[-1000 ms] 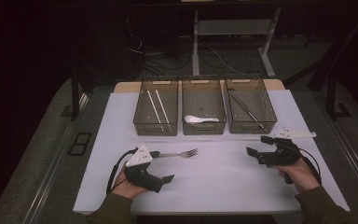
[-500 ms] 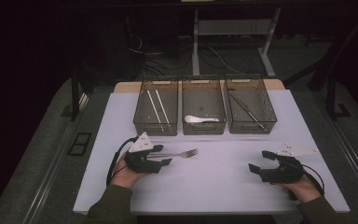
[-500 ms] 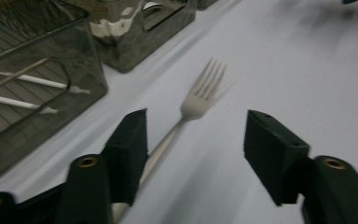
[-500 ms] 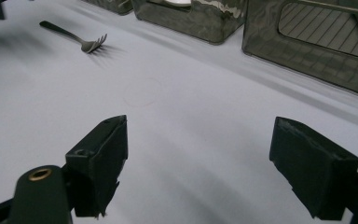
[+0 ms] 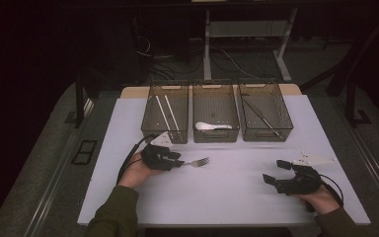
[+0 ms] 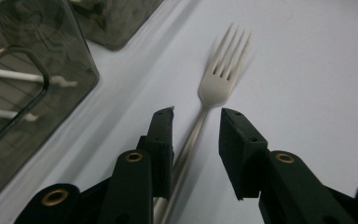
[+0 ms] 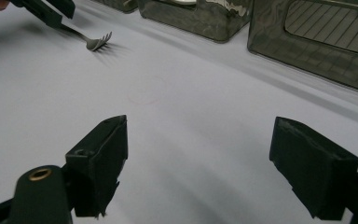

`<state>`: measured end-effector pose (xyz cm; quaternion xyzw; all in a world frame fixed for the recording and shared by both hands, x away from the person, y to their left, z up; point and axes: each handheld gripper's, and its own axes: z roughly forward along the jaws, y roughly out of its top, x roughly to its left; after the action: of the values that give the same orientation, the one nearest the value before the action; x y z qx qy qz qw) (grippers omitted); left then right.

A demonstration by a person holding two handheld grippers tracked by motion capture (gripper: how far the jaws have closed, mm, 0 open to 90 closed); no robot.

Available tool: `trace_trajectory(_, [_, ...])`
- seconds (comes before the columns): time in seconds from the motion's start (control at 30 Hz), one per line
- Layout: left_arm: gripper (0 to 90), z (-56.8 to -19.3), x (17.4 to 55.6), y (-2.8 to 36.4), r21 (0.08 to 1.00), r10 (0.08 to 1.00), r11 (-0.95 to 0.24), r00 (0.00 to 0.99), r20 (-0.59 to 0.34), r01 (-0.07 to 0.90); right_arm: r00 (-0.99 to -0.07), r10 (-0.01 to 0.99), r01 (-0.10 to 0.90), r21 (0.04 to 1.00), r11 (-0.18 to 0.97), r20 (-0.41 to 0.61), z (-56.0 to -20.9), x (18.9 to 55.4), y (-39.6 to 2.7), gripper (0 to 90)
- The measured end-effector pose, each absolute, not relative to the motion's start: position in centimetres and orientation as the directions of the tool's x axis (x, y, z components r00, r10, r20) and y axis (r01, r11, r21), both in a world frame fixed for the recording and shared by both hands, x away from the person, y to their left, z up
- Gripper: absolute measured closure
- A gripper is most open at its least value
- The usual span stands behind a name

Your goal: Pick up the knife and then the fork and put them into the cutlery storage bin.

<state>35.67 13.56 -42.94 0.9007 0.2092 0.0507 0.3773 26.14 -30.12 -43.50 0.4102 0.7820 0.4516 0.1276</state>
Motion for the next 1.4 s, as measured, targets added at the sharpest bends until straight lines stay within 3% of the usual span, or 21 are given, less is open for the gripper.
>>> trace_trajectory(0.3, [70.0,-44.3,36.2,12.9,0.658,0.357,-0.684,0.931,-0.076,0.316,-0.635,0.753,0.526,0.81,0.259,0.172,-43.5,26.2,-30.1,19.2])
trace_trajectory(0.5, [78.1,-44.2,36.0,12.9,0.646,0.367,-0.689,0.927,-0.08,0.329,-0.632,0.755,0.527,0.811,0.253,0.175,-43.5,26.1,-30.2,19.2])
trace_trajectory(0.9, [83.9,-44.1,35.3,12.5,0.633,0.365,-0.693,0.925,-0.105,0.345,-0.637,0.751,0.523,0.813,0.256,0.173,-43.5,26.2,-30.2,19.3])
trace_trajectory(1.17, [84.1,-44.0,34.9,12.7,0.651,0.379,-0.667,0.917,-0.124,0.364,-0.637,0.751,0.525,0.811,0.258,0.174,-43.4,26.1,-30.2,19.5])
trace_trajectory(1.4, [84.1,-42.5,34.1,13.1,0.718,0.384,-0.595,0.913,-0.14,0.36,-0.637,0.744,0.54,0.806,0.243,0.203,-42.7,26.1,-30.0,18.5])
